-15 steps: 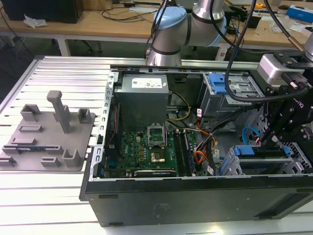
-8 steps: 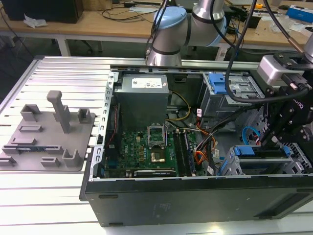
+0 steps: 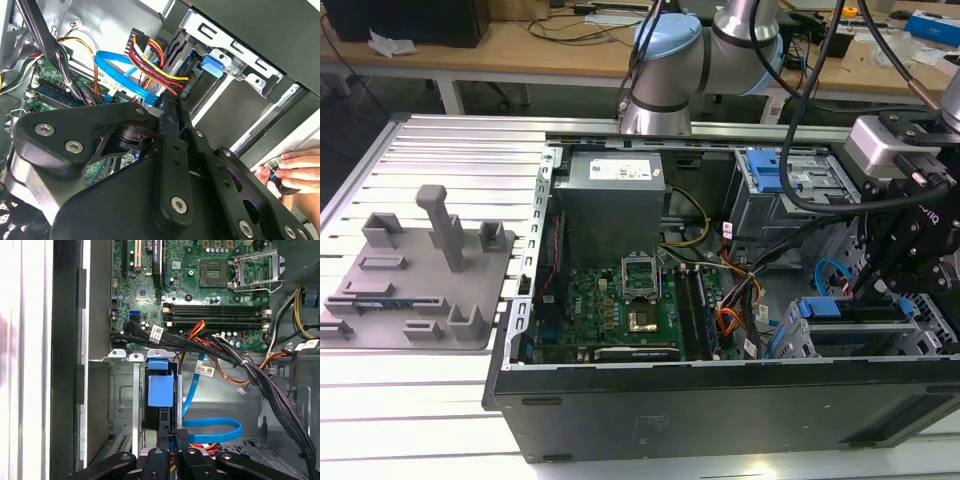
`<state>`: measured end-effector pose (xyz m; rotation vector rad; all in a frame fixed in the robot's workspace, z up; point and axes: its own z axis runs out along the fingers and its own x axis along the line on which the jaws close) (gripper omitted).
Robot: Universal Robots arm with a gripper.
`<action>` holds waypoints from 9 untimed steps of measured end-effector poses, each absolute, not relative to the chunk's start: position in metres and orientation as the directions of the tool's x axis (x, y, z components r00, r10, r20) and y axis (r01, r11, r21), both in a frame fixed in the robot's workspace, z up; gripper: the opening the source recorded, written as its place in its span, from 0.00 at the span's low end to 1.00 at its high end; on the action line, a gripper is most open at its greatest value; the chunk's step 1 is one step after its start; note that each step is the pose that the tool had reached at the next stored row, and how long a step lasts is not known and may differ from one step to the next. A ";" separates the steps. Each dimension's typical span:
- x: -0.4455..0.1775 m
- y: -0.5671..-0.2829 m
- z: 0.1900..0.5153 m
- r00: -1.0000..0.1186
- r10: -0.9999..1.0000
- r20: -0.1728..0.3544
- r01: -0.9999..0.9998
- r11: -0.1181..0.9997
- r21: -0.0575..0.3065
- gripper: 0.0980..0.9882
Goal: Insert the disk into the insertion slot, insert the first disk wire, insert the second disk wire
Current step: 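Insert the second disk wire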
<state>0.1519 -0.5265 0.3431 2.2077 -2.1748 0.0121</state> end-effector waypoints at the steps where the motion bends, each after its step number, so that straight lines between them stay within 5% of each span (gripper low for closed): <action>1: 0.152 -0.527 0.342 0.015 -0.999 0.035 -1.000 -0.015 0.025 0.07; 9: 0.152 -0.527 0.339 0.015 -0.999 0.036 -1.000 -0.014 0.026 0.07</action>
